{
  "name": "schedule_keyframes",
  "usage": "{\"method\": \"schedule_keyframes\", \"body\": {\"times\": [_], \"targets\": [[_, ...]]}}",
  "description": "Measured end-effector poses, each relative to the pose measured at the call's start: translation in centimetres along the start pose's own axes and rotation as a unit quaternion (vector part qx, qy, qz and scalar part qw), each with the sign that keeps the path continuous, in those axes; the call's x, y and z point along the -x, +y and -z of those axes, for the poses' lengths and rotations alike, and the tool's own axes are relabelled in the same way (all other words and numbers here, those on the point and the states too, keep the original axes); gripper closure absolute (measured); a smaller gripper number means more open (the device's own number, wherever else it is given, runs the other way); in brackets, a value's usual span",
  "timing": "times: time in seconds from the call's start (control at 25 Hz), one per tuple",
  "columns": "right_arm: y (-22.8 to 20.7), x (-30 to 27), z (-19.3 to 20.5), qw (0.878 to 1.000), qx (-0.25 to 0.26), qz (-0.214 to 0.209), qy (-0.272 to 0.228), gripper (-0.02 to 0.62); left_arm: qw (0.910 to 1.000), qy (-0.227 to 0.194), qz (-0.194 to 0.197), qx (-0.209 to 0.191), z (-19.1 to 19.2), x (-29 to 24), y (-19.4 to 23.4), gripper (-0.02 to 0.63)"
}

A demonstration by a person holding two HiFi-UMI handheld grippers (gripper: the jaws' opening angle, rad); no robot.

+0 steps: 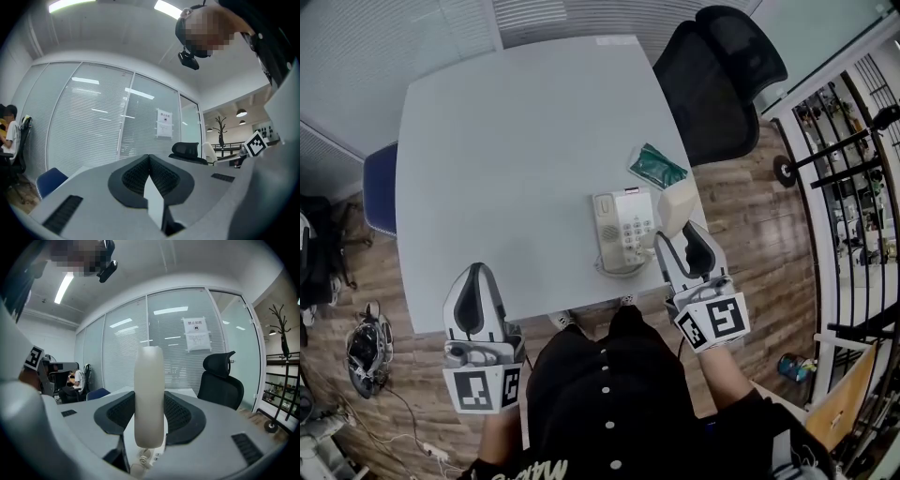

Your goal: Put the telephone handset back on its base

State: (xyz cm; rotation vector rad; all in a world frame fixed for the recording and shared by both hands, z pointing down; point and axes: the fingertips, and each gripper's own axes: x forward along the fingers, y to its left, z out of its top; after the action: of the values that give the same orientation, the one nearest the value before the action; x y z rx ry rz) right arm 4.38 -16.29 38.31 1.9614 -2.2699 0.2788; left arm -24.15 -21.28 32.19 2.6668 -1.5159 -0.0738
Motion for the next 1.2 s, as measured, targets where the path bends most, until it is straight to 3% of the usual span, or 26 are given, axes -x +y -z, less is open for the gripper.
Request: {"method": "schedule_keyframes", "body": {"times": [0.48, 0.76, 1.2], "targets": [[1.0, -2.9, 8.8, 0.992, -0.065, -0.004, 0.112, 0.385, 0.9987, 0.047, -0.014, 0.017, 3.5, 1.3, 0.9, 0.592], [1.3, -4.0, 14.4, 0.975, -0.12, 0.0, 0.185, 0.385, 0.9974, 0.065, -0.021, 0.022, 5.0, 2.0, 1.1, 0.591], [1.2, -5.2, 18.4, 0.957, -0.166, 0.027, 0.238, 0.385, 0.9953, 0.088, -0.026, 0.031, 6.4, 2.5, 1.2, 0.592]]}}
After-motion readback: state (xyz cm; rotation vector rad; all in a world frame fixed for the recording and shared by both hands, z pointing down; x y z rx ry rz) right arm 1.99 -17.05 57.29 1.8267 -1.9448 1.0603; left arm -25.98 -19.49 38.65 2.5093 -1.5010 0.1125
